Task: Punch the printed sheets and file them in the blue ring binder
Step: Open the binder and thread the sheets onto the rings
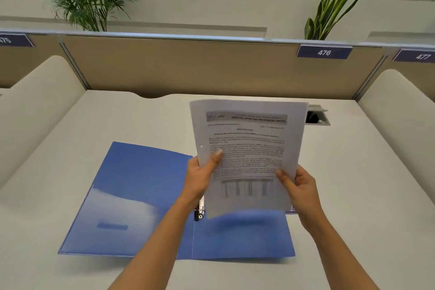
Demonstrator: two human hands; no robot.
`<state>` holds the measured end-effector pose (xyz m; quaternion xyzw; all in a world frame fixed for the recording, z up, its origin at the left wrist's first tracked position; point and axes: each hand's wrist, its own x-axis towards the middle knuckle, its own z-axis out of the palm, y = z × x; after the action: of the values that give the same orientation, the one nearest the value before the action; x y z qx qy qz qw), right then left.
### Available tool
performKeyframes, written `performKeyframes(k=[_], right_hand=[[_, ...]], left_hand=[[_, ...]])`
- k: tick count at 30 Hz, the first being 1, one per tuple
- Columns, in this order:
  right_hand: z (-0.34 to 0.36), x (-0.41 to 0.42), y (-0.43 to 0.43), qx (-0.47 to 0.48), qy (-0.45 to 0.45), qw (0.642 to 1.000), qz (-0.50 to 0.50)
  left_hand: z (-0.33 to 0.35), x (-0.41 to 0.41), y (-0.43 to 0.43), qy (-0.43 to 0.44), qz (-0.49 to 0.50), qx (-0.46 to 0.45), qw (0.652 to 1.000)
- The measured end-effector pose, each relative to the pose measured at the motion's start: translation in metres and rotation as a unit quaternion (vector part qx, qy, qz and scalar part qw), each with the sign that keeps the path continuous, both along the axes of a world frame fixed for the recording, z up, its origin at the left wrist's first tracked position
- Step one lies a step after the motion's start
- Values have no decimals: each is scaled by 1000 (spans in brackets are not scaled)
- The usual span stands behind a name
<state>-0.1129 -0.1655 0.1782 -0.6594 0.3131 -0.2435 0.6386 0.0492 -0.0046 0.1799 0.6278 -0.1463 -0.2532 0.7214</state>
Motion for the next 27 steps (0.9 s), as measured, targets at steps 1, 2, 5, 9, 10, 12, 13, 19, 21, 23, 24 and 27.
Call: performKeyframes(k=[1, 2, 5, 9, 10, 12, 13, 19, 21, 23, 24, 27], right_hand=[[3, 1, 0, -3, -3, 1000, 3], [5, 1, 1, -8, -3, 1000, 5], [3, 1, 3, -15, 4, 1000, 9], [-6, -5, 5, -6, 19, 1000, 12], [-9, -7, 5, -11, 27, 999, 15], [-16, -8, 5, -23, 40, 998, 29], [-18, -8, 6, -30, 45, 998, 34], [-16, -7, 6, -59, 27, 998, 27], [-19, -7, 6, -59, 35, 997, 38], [-25, -9, 7, -70, 49, 995, 50], [-27, -9, 7, -79, 55, 994, 48], [-29, -8, 6, -87, 51, 994, 33]], left_hand=[[-1, 0, -1, -12, 6, 1, 1000], [-1, -2, -1, -19, 8, 4, 1000], [-10, -7, -3, -31, 8, 7, 999], [-23, -11, 0, -39, 10, 5, 999], [-25, -13, 1, -36, 19, 16, 999], [-28, -16, 1, -19, 27, 21, 999], [-30, -17, 0, -18, 24, 22, 999], [-34, -17, -1, -18, 32, 18, 999], [-38, -17, 0, -17, 24, 26, 999], [-44, -19, 2, -10, 22, 37, 999], [-46, -20, 2, -7, 26, 39, 999], [-45, -20, 3, -16, 37, 35, 999]])
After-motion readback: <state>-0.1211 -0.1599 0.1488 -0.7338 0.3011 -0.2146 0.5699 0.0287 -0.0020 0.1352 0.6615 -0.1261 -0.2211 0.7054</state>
